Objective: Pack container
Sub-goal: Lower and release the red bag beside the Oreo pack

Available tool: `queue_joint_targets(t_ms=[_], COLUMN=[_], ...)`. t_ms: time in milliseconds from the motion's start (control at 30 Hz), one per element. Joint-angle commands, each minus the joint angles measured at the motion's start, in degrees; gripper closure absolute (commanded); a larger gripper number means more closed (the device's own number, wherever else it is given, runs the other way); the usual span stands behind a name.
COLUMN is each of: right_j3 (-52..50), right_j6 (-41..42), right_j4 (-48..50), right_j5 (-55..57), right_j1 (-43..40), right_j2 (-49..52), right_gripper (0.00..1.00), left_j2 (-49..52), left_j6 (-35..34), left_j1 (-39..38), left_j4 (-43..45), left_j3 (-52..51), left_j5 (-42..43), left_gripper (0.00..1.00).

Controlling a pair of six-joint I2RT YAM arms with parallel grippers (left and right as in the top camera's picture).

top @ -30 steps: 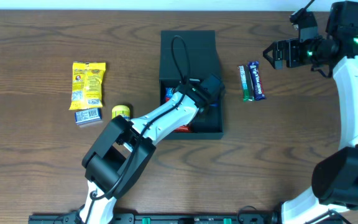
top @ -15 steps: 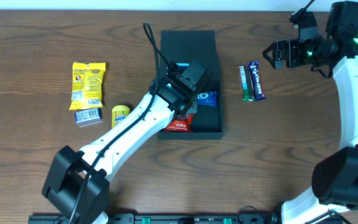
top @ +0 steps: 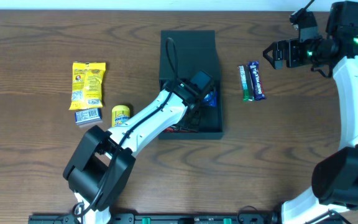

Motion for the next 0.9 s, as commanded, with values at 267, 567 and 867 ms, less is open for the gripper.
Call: queue_joint_targets(t_ms=[267,567,867], right_j3=[0.07,0.07,0.07], right_j6=[0.55,0.52,0.55], right_j4=[0.0,0.33,0.79], right_j5=[-0.44,-0.44,-0.44], right_j1=[-0.52,-0.52,-0.52], right_j2=[0.74,0.74,0.74], right_gripper=[0.01,0.01,0.01], left_j2=[7.72,5.53,-6.29], left_j6=[1.33,-0.72,-0.94], left_j1=[0.11,0.17,0.15], left_j4=[-0.26,-0.42,2.08], left_j3=[-0.35,-0.13,-0.09], left_j5=[-2.36,-5.9,-12.59], left_gripper=[0.94,0.94,0.94])
